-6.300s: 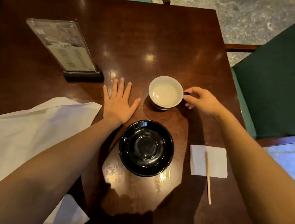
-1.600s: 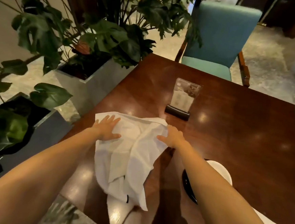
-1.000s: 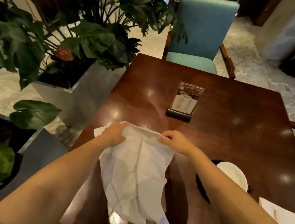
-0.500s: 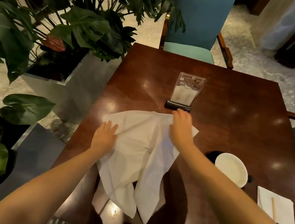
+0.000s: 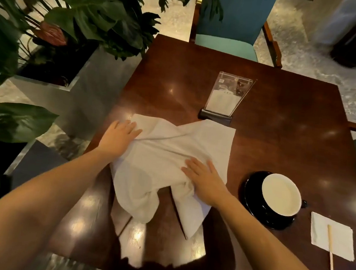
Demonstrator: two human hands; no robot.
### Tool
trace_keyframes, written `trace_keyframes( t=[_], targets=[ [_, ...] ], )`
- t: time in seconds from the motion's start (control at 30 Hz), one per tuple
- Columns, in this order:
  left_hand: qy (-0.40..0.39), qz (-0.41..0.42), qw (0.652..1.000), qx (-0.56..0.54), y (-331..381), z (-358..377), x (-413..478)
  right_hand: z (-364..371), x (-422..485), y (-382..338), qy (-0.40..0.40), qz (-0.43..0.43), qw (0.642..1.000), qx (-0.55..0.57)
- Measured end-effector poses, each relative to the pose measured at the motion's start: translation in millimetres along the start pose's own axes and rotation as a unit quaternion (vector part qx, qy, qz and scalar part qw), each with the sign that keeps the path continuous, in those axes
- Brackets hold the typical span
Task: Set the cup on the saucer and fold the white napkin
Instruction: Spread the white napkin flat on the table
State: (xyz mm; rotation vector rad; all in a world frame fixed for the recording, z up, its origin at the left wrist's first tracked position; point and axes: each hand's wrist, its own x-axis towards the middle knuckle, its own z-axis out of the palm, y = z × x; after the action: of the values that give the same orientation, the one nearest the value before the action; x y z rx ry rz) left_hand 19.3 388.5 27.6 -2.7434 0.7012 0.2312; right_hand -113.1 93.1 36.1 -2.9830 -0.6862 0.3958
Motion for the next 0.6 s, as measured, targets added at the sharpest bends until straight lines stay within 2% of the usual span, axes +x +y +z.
trace_keyframes(
  t=[0.1,0.17,0.23,0.3,0.37,0.43,0.6],
  targets=[
    [-0.001,-0.103,0.990,-0.094,13,-5,1,-4,2,5,0.073,0.067,0.995,0.029],
    [0.063,-0.135,0.972,-0.182,37,-9,-17,-4,-2,-12,0.139,0.087,0.984,0.067],
    [0.166,-0.104,0.944,-0.265,74,-14,-55,-2,-14,-41,0.186,0.072,0.976,0.086],
    [0.207,-0.032,0.925,-0.318,112,-14,-105,4,-32,-72,0.188,0.023,0.979,0.076],
    [0.150,0.023,0.928,-0.340,136,-10,-145,16,-47,-86,0.131,0.015,0.991,0.037],
    [0.080,0.041,0.947,-0.308,146,0,-164,28,-53,-84,0.096,0.056,0.994,0.014],
    [0.060,0.017,0.950,-0.306,126,16,-163,25,-56,-49,0.122,0.055,0.987,0.094]
  ],
)
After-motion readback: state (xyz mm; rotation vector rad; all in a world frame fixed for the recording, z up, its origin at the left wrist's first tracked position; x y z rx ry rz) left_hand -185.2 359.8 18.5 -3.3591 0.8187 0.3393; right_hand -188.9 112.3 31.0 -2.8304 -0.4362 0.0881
